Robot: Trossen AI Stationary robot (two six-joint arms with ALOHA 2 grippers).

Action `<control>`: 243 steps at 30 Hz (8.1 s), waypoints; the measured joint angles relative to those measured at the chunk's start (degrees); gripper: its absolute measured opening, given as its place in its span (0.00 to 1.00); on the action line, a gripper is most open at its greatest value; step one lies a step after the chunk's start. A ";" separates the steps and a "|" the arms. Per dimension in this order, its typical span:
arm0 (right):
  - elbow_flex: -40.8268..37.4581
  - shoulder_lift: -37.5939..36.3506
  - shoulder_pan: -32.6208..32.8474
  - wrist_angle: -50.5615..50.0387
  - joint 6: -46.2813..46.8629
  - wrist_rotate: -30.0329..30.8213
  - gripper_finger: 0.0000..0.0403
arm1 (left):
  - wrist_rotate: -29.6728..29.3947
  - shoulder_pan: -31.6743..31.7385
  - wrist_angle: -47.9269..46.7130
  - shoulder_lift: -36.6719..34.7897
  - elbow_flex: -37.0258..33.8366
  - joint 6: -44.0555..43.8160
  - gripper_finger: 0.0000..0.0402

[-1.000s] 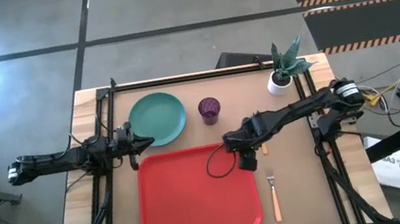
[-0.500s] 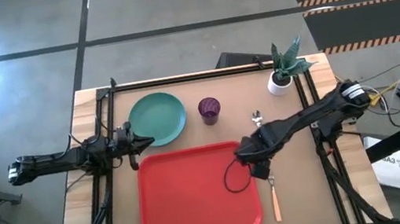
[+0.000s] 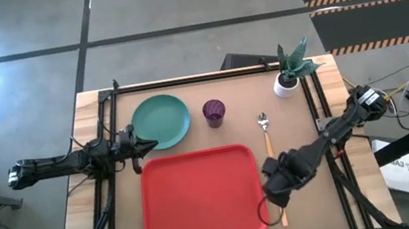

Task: Pick and place plate/cup/fork/spoon on tray
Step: Put the orange fork on the right of the red serving tray, then put the orange spoon on the red serving tray to the left of the orange fork

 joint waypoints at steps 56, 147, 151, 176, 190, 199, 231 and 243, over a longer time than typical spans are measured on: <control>-0.07 19.10 7.00 10.50 41.50 6.66 0.05 | 0.02 -0.01 0.02 0.37 0.00 0.00 0.00; 11.85 27.93 -0.23 14.17 40.50 30.72 0.05 | 0.02 -0.01 0.01 0.33 0.00 -0.01 0.00; 11.80 28.00 -0.23 14.49 40.24 30.65 0.15 | 0.02 -0.01 0.03 0.43 0.00 0.00 0.00; 17.70 14.30 -5.99 -10.43 23.53 33.44 0.35 | 0.02 -0.01 0.03 0.63 0.00 0.00 0.00; 12.38 8.85 -8.66 -12.23 17.34 27.75 0.41 | 0.02 -0.01 0.02 0.63 0.00 -0.01 0.00; 2.88 6.90 -14.43 -11.05 16.97 19.42 0.49 | 0.02 0.01 0.01 0.65 0.00 0.00 0.00; -29.14 -7.06 -29.41 24.73 8.06 12.43 0.49 | 0.02 -0.01 0.01 0.63 0.00 0.01 0.00; -30.03 -5.97 -29.39 29.59 8.12 13.57 0.49 | 0.02 0.01 -0.02 0.66 0.00 0.00 0.00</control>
